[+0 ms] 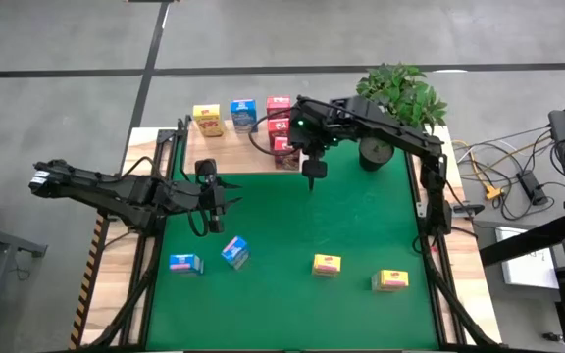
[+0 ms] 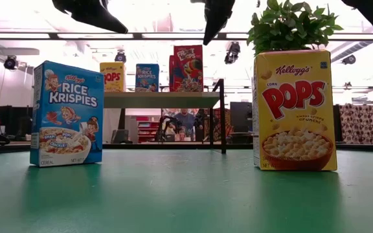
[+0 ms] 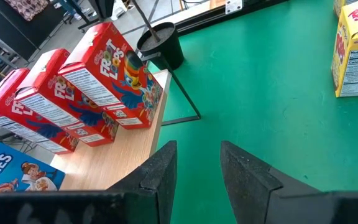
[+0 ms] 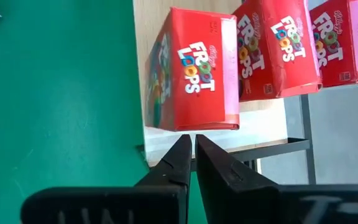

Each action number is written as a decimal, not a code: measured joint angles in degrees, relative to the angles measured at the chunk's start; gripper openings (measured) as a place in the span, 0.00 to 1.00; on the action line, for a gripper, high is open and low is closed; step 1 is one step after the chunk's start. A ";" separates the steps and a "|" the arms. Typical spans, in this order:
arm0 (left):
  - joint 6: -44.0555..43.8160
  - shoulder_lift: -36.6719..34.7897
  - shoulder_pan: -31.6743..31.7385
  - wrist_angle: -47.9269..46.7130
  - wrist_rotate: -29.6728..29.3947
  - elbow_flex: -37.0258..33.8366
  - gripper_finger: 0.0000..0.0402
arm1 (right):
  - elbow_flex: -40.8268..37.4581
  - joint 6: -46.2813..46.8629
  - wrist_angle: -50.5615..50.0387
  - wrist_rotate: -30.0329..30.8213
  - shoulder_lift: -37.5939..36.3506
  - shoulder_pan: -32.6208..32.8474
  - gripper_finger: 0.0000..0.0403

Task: Stack cereal on shelf
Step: Adjust the red cereal on the shelf

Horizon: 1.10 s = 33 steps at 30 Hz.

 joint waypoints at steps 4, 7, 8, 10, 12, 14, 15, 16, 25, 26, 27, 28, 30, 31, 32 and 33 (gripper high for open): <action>0.00 0.00 0.01 0.00 0.00 0.00 0.27 | 0.00 -0.13 0.21 0.03 0.09 -0.22 0.03; 0.00 0.00 -0.01 0.00 0.00 0.00 0.27 | -0.11 -0.13 0.59 0.02 0.09 -0.22 0.03; 0.00 0.00 0.01 0.00 0.00 0.00 0.27 | -0.11 -0.13 0.57 0.02 0.09 -0.23 0.03; 0.00 0.00 0.00 0.00 0.00 0.00 0.27 | -0.12 -0.13 0.62 0.02 0.09 -0.29 0.03; 0.00 0.00 0.01 0.00 0.00 0.00 0.27 | -0.58 -0.25 1.27 0.04 0.09 -0.35 0.03; 0.00 0.00 0.01 0.00 0.00 0.00 0.27 | -0.97 -0.51 1.67 0.03 0.19 -0.47 0.03; 0.00 0.00 0.01 0.00 0.00 0.00 0.27 | -1.21 -0.53 1.86 0.04 0.22 -0.68 0.03; 0.00 0.00 0.00 0.00 0.00 0.00 0.27 | -1.54 -0.52 2.14 0.06 0.22 -0.79 0.03; 0.00 0.00 0.00 -0.02 0.00 0.00 0.27 | -3.30 -1.14 5.02 1.05 0.09 -1.07 0.03; 0.00 0.00 0.01 -0.02 0.00 0.00 0.27 | -3.32 -1.42 5.23 1.09 0.09 -1.07 0.03; 0.00 0.00 0.01 -0.02 0.00 0.00 0.27 | -3.32 -1.64 5.24 1.09 0.09 -1.07 0.03; 0.00 0.00 0.01 -0.02 0.00 0.00 0.27 | -3.32 -1.72 5.21 1.09 0.09 -1.08 0.03; 0.00 0.00 0.00 -0.02 0.00 0.00 0.27 | -3.32 -1.98 5.24 1.09 0.09 -1.10 0.03; 0.00 0.00 -0.01 -0.02 0.00 0.00 0.27 | -3.32 -2.34 5.24 1.09 0.09 -1.10 0.03; 0.00 0.00 -0.01 -0.02 0.01 0.00 0.27 | -3.32 -2.82 5.28 1.09 0.09 -1.10 0.03; 0.00 0.00 0.00 -0.02 0.02 0.01 0.27 | -3.32 -3.40 5.43 1.09 0.11 -1.10 0.03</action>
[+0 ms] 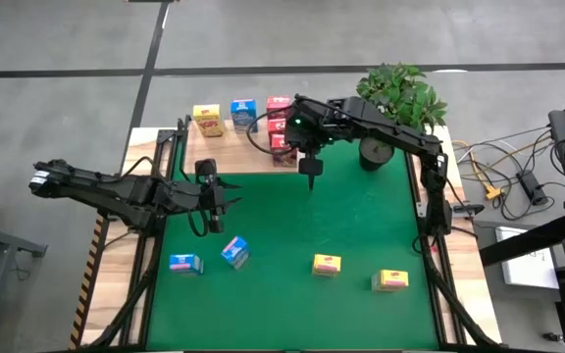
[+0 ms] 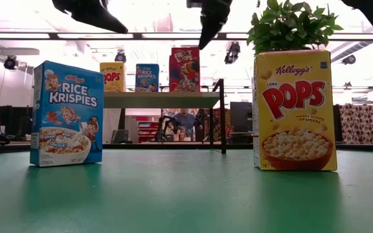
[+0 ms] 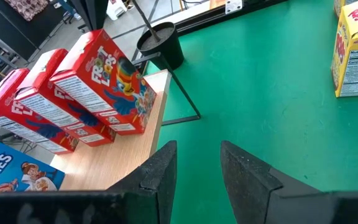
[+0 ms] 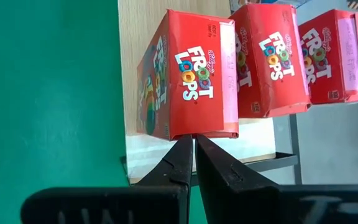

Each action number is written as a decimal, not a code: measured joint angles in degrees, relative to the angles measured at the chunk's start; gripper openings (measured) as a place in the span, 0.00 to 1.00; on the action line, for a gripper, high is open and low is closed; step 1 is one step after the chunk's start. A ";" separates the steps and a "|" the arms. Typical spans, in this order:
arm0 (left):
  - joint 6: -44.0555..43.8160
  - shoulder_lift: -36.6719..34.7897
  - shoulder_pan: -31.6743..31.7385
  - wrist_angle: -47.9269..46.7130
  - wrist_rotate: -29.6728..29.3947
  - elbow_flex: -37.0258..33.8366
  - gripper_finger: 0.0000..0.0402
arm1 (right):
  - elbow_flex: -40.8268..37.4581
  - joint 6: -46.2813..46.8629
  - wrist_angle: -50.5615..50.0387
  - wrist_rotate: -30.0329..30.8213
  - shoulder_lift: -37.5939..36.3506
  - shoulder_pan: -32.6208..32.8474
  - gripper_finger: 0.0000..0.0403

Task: Stack cereal on shelf
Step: Adjust the red cereal on the shelf

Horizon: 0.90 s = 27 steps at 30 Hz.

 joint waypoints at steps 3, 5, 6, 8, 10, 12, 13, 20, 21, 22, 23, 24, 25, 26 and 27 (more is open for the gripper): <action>0.00 0.00 0.00 0.01 0.00 -0.01 0.27 | -0.03 -1.61 1.04 -0.02 0.00 0.00 0.03; 0.00 0.00 0.01 0.00 0.00 -0.01 0.27 | 0.13 -2.55 1.27 -0.05 0.00 0.00 0.03; 0.00 0.00 0.01 0.00 0.00 -0.01 0.27 | 0.13 -2.81 1.53 -0.09 0.00 0.00 0.03; 0.00 0.00 0.01 0.00 0.00 -0.01 0.27 | 0.13 -3.29 1.96 -0.15 0.00 0.00 0.03; 0.00 0.00 0.01 0.00 0.00 -0.01 0.27 | 0.13 -3.70 1.93 -0.11 -0.02 0.02 0.03; 0.00 0.00 0.01 0.00 0.00 -0.01 0.27 | 0.13 -3.72 1.99 -0.11 -0.12 0.02 0.03; 0.00 0.00 0.01 0.00 0.00 -0.01 0.27 | 0.21 -3.72 1.92 -0.11 -0.20 0.02 0.03; 0.00 0.00 -0.01 -0.04 0.00 -0.01 0.27 | 2.13 -3.61 2.50 -0.06 -0.33 0.17 0.03; 0.00 0.00 -0.01 -0.04 0.00 -0.01 0.27 | 2.30 -3.23 3.05 -0.06 -0.34 0.34 0.03; 0.00 0.00 -0.01 -0.04 0.00 -0.01 0.27 | 2.37 -2.86 4.00 -0.07 -0.35 0.49 0.03; 0.00 0.00 -0.01 -0.02 0.00 -0.01 0.27 | 2.38 -2.29 5.36 -0.11 -0.35 0.66 0.03; 0.00 0.00 0.01 -0.04 0.00 0.00 0.27 | 2.38 -1.72 6.79 -0.12 -0.35 0.85 0.03; 0.00 0.00 0.00 -0.04 0.00 -0.01 0.27 | 2.38 -1.58 8.14 -0.14 -0.35 1.02 0.03; 0.00 0.00 -0.01 -0.02 0.00 -0.01 0.27 | 2.38 -1.42 9.67 -0.17 -0.34 1.24 0.03; 0.00 0.00 0.00 -0.03 0.00 -0.01 0.27 | 2.41 -1.34 11.30 -0.17 -0.22 1.47 0.03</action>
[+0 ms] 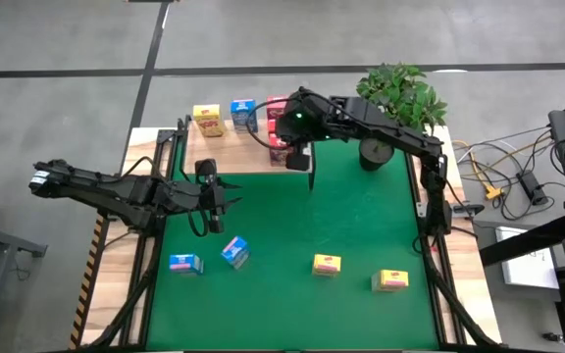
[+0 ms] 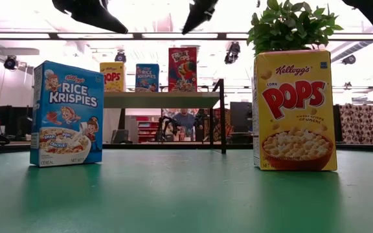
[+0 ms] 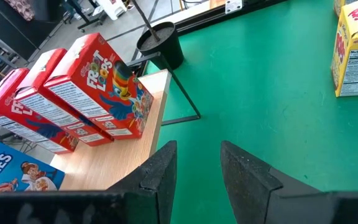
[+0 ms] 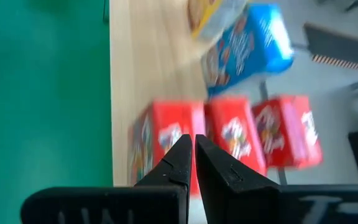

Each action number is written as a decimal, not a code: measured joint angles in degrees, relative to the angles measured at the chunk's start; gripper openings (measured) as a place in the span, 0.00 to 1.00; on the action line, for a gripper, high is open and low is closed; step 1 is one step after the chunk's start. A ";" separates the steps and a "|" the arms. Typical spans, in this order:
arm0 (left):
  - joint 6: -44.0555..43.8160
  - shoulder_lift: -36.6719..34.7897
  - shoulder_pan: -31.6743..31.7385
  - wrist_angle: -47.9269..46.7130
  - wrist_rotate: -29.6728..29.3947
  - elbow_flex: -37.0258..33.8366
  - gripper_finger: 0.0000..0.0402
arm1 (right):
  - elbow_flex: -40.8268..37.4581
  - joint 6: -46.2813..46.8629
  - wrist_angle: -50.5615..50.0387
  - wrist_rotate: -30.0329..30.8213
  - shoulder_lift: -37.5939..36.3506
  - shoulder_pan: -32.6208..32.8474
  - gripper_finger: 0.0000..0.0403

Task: Stack cereal on shelf
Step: Adjust the red cereal on the shelf

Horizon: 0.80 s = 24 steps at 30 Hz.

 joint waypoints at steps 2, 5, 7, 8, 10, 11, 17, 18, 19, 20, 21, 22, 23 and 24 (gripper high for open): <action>0.00 0.00 0.00 -0.01 0.00 0.00 0.27 | 0.06 -0.05 2.70 -0.02 0.35 0.24 0.03; 0.00 0.00 -0.01 -0.01 0.00 0.00 0.27 | 0.06 -0.13 6.04 -0.03 1.36 0.47 0.03; 0.00 0.00 0.01 -0.01 0.00 0.00 0.27 | 0.06 0.13 8.10 -0.04 2.14 0.47 0.03; 0.00 0.00 -0.01 -0.06 0.00 0.00 0.27 | 0.06 0.40 8.79 -0.04 2.42 0.47 0.03; 0.00 0.00 -0.01 -0.09 0.00 0.00 0.27 | 0.06 0.79 9.56 -0.02 3.15 0.45 0.03; 0.00 0.00 0.01 -0.17 0.00 0.00 0.27 | 0.06 0.80 9.85 0.00 3.60 0.43 0.03; 0.00 0.00 0.00 -0.32 0.00 0.00 0.27 | 0.01 0.78 9.78 0.00 5.02 0.45 0.03; 0.00 0.00 0.00 -0.34 0.00 0.00 0.27 | -0.03 0.77 9.86 0.02 5.02 0.45 0.03; 0.00 0.00 0.00 -0.36 0.00 0.00 0.27 | -0.03 0.77 9.95 0.02 5.00 0.47 0.03; 0.00 0.00 0.01 -0.41 0.00 0.00 0.27 | -0.03 0.81 9.99 0.02 4.85 0.59 0.03; 0.00 0.00 -0.01 -0.43 0.00 0.01 0.27 | -0.07 1.12 9.93 0.02 4.71 0.70 0.03; 0.00 0.00 0.01 -0.43 0.00 0.00 0.27 | -0.07 1.22 9.96 0.01 4.57 0.85 0.03; 0.00 0.00 0.01 -0.43 0.00 0.00 0.27 | -0.07 1.27 10.00 -0.03 4.41 1.10 0.03; -0.02 0.00 -0.01 -0.41 0.00 0.00 0.27 | -0.07 1.24 9.98 -0.12 4.17 1.34 0.03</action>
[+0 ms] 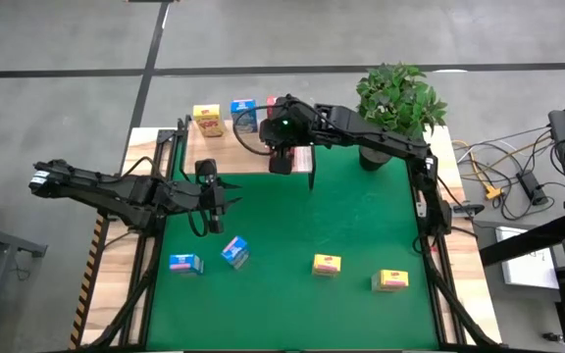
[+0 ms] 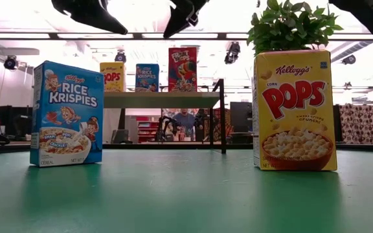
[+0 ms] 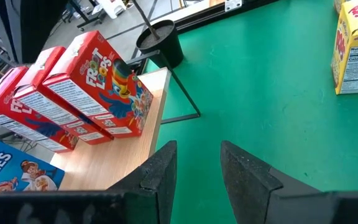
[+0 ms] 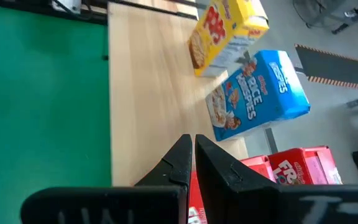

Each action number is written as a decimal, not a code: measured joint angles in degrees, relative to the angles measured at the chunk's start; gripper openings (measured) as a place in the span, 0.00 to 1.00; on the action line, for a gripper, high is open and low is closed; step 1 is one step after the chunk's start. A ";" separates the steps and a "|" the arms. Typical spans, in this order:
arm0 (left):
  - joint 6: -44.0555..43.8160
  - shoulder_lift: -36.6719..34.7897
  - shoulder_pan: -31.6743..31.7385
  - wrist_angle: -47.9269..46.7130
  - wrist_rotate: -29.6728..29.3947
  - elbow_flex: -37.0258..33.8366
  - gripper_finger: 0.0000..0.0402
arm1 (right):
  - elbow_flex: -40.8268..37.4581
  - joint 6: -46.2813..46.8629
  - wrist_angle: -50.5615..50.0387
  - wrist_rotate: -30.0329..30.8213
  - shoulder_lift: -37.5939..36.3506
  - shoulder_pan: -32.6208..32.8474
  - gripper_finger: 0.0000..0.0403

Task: Stack cereal on shelf
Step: Adjust the red cereal on the shelf

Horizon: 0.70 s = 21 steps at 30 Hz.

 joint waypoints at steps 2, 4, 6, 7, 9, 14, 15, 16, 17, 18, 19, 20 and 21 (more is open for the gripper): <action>-0.16 0.00 0.01 0.04 0.00 0.00 0.27 | 0.00 -0.04 -0.22 -0.37 -0.35 0.59 0.03; -0.42 0.00 0.00 0.17 0.00 0.00 0.27 | 0.00 -0.44 -0.88 -0.42 -0.45 1.25 0.03; -0.63 0.04 0.02 0.23 0.00 0.00 0.27 | -0.14 -1.09 -1.82 -0.52 -0.45 2.01 0.03; -0.84 0.14 0.02 0.34 0.00 0.00 0.27 | -0.27 -1.15 -2.04 -0.91 -0.45 2.39 0.03; -1.01 0.41 0.01 0.37 0.00 -0.11 0.27 | -0.71 -1.40 -2.44 -3.05 -0.64 2.93 0.03; -1.17 1.81 0.01 1.19 0.00 -0.14 0.27 | -2.90 -0.14 -5.16 -5.10 -2.10 4.00 0.03; -1.18 2.20 0.00 1.55 0.00 -0.15 0.27 | -3.84 -0.06 -5.15 -5.05 -2.67 4.21 0.03; -1.22 2.65 0.02 1.95 -0.02 -0.17 0.27 | -4.87 -0.08 -5.13 -4.98 -3.24 4.42 0.03; -1.22 2.99 0.02 2.47 0.00 -0.17 0.27 | -6.07 -0.08 -4.88 -4.92 -3.95 4.59 0.03; -1.22 3.36 0.01 2.76 -0.02 -0.17 0.27 | -7.29 -0.07 -4.29 -4.91 -4.60 4.82 0.03; -1.17 3.70 0.02 3.21 -0.03 -0.17 0.27 | -8.42 -0.06 -3.56 -4.91 -5.25 5.02 0.03; -1.06 4.02 0.02 3.80 -0.02 -0.17 0.27 | -9.62 -0.06 -2.87 -4.91 -5.99 5.03 0.03; -0.95 4.36 0.03 4.29 -0.05 -0.17 0.27 | -11.02 -0.08 -2.19 -4.93 -6.77 5.09 0.03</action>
